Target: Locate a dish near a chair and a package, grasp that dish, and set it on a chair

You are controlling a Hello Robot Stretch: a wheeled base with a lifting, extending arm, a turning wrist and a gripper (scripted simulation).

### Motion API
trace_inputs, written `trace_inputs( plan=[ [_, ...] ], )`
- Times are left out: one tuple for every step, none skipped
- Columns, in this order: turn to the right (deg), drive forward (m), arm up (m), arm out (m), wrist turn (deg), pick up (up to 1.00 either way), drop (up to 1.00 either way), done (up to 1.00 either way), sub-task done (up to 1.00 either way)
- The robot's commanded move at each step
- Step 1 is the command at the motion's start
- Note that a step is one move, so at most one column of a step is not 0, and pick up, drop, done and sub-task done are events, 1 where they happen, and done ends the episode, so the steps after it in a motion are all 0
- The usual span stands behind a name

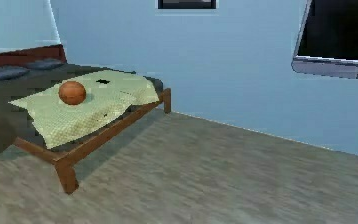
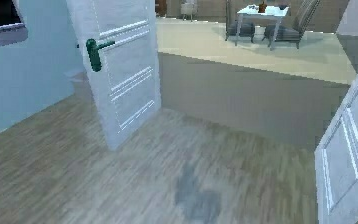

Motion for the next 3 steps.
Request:
trace_inputs(
  plan=[
    [0.0, 0.45, 0.0, 0.0, 0.0, 0.0, 0.0, 0.0, 0.0],
    [-9.0, 0.0, 0.0, 0.0, 0.0, 0.0, 0.0, 0.0, 0.0],
    [0.0, 0.15, 0.0, 0.0, 0.0, 0.0, 0.0, 0.0, 0.0]
  ],
)
